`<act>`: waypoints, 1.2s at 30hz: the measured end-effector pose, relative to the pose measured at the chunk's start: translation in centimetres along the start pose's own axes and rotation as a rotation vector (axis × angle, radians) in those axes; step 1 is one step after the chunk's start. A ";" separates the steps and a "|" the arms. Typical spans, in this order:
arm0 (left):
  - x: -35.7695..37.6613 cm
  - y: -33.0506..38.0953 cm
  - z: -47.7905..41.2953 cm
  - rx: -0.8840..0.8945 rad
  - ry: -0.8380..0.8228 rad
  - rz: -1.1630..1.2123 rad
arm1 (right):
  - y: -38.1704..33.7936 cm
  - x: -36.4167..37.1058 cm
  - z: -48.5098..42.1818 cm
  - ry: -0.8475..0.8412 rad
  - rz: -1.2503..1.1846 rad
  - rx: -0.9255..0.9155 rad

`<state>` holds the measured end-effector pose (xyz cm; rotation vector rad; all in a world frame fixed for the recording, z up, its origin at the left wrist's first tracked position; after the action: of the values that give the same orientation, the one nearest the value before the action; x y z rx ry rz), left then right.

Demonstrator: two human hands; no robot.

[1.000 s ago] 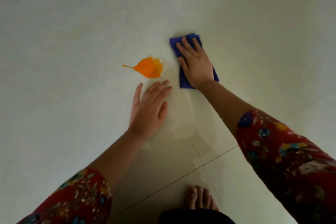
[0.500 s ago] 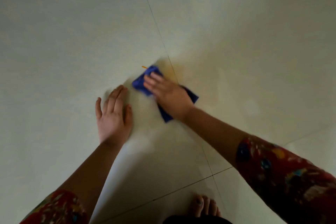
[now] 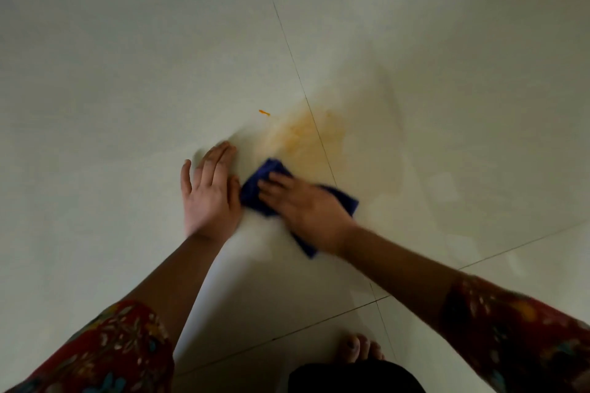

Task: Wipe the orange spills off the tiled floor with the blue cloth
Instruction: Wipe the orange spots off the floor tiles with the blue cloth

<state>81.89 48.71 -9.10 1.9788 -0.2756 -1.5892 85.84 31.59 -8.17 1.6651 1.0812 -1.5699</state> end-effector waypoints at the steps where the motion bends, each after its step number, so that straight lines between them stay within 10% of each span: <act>1: 0.0 0.0 0.0 0.002 -0.001 -0.002 | -0.9 0.0 2.1 -0.058 0.010 -0.054; 9: 0.3 0.1 0.2 0.038 -0.017 -0.014 | 11.3 -1.0 5.9 -0.128 0.204 0.648; 17: 0.2 0.3 0.2 0.060 -0.041 -0.009 | 5.5 -0.6 8.4 -0.151 0.146 0.191; 24: 0.3 -0.1 0.2 -0.021 -0.031 -0.007 | 20.2 -1.5 2.2 -0.147 0.184 0.952; 30: 0.0 -0.3 0.3 -0.043 -0.029 0.000 | 15.1 0.8 -9.9 -0.114 0.234 0.488; 36: -0.1 -0.3 -0.1 -0.039 -0.019 0.010 | 10.2 0.1 -1.7 -0.204 0.186 -0.210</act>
<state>81.88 48.97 -9.19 1.9308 -0.2598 -1.5961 95.55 28.11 -9.10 1.3901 0.9225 -1.4194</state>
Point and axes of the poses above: each hand's wrist, its own z-axis away from the middle knuckle, its own x-axis out of the palm, y = z × x, the point moved 4 cm from there along -z, towards the middle knuckle, and after that the axes turned 13 degrees about z, right-handed, at the moved point
